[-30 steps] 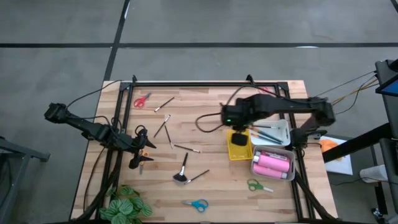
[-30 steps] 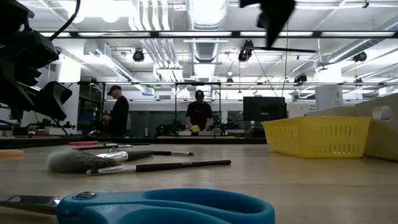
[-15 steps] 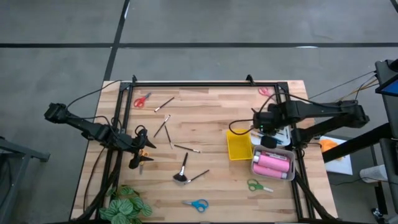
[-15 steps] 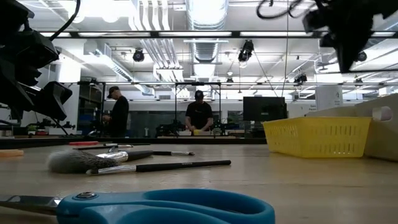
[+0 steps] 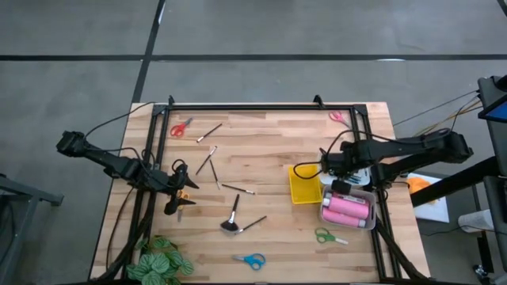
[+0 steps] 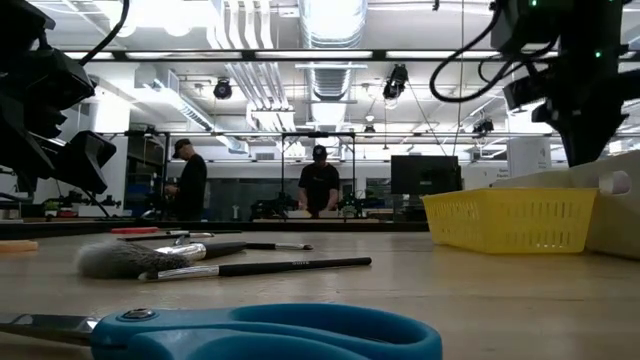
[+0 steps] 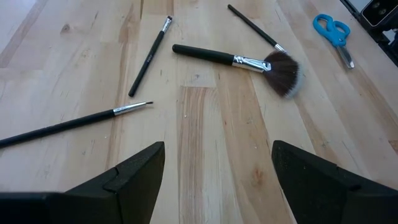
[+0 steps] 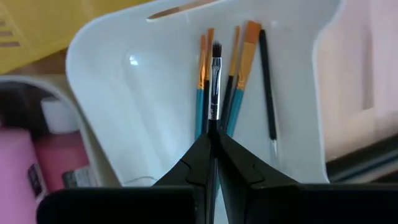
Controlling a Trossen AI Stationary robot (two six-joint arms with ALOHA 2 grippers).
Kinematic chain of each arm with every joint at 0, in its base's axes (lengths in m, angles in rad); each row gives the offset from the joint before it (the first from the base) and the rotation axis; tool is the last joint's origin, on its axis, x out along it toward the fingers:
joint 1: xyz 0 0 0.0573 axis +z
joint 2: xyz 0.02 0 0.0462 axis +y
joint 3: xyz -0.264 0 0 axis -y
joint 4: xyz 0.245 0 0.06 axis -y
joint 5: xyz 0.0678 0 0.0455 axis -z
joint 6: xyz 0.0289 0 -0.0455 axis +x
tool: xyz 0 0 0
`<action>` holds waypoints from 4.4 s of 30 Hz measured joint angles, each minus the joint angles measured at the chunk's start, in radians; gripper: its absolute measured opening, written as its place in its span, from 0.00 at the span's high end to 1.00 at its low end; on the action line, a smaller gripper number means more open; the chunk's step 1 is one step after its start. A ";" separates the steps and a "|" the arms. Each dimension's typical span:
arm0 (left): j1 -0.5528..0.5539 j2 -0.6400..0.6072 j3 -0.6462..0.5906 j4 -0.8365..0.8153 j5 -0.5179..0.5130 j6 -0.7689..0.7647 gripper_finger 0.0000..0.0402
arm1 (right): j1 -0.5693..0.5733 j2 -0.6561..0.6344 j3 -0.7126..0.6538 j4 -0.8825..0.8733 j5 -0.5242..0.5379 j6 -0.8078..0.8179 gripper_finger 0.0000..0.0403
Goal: Pick & Place Paint Supplies
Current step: Put the black paint brush into the white bin
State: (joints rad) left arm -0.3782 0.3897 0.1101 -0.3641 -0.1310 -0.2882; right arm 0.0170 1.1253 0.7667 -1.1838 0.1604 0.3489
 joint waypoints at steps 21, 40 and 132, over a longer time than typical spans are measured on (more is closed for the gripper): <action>0.000 0.000 0.000 0.000 0.000 0.000 0.25 | -0.051 0.009 -0.107 0.130 0.006 0.047 0.94; 0.000 0.000 0.000 0.000 0.000 0.000 0.25 | -0.050 0.009 -0.052 0.105 0.002 -0.007 0.72; 0.000 0.000 0.000 0.000 0.000 0.000 0.25 | 0.234 0.888 0.405 1.091 -0.314 -0.234 0.72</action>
State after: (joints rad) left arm -0.3782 0.3897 0.1101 -0.3644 -0.1310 -0.2882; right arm 0.2514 2.0132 1.1721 -0.0932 -0.1532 0.1148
